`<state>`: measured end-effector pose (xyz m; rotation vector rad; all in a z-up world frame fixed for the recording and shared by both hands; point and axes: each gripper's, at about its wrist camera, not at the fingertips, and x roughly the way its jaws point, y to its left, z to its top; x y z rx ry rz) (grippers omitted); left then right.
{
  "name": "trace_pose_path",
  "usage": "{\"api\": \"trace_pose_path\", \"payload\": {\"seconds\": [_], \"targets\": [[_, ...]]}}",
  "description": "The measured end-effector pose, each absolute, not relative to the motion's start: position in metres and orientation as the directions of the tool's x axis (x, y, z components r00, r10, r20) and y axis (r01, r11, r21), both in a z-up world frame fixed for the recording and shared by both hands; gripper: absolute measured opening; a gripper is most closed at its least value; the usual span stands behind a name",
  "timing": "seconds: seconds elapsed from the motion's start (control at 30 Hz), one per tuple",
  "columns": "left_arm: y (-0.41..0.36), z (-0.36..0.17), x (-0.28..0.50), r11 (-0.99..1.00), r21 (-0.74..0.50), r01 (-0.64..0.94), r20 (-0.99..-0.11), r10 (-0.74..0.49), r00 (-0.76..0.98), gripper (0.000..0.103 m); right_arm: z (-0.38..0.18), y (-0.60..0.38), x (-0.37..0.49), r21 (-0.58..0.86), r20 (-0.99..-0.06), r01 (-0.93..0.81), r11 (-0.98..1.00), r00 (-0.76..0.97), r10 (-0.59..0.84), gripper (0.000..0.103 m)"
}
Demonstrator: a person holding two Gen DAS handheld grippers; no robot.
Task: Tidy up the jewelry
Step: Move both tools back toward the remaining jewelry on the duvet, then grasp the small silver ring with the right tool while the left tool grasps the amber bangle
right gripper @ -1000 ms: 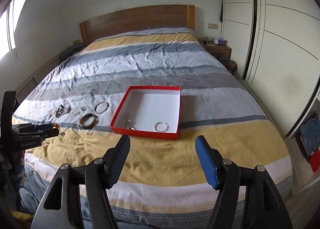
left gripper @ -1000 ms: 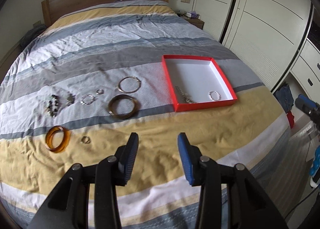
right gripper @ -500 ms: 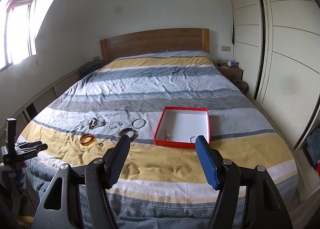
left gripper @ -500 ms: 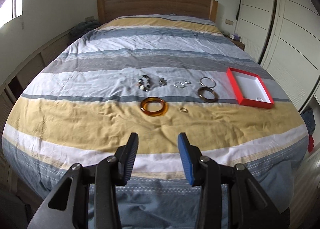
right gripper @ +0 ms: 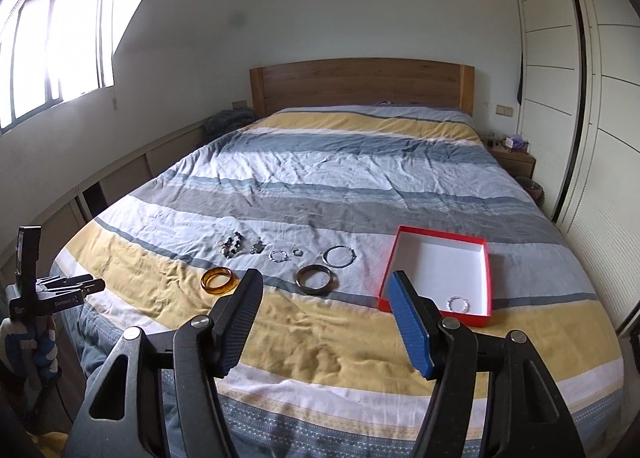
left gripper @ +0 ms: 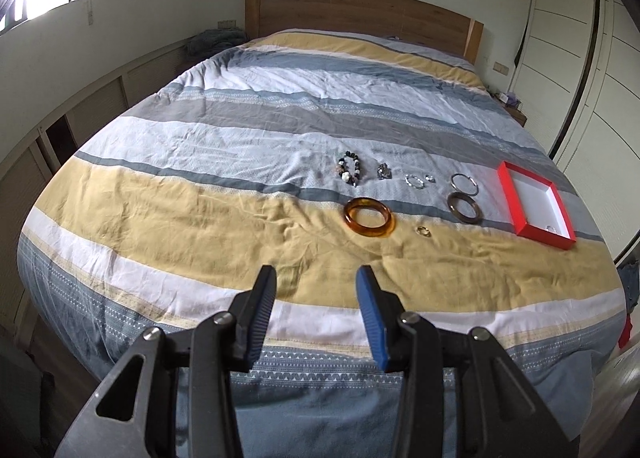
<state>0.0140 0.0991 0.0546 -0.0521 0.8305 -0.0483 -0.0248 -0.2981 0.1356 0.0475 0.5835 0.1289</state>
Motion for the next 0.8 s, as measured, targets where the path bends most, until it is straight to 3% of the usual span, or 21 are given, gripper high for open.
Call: {"api": "trace_pose_path", "payload": {"seconds": [0.4,0.8], "targets": [[0.086,-0.015,0.124,0.992,-0.128,-0.002,-0.801,-0.102,0.59,0.039,0.016,-0.225,0.097,0.117,-0.712,-0.296,0.948,0.641,0.288,0.048],[0.066,-0.074,0.209,0.986,-0.157,0.046,-0.838,-0.158,0.522,0.039,-0.07,-0.172,0.18,0.207,-0.776,-0.404,0.891,0.487,0.401,0.044]]}}
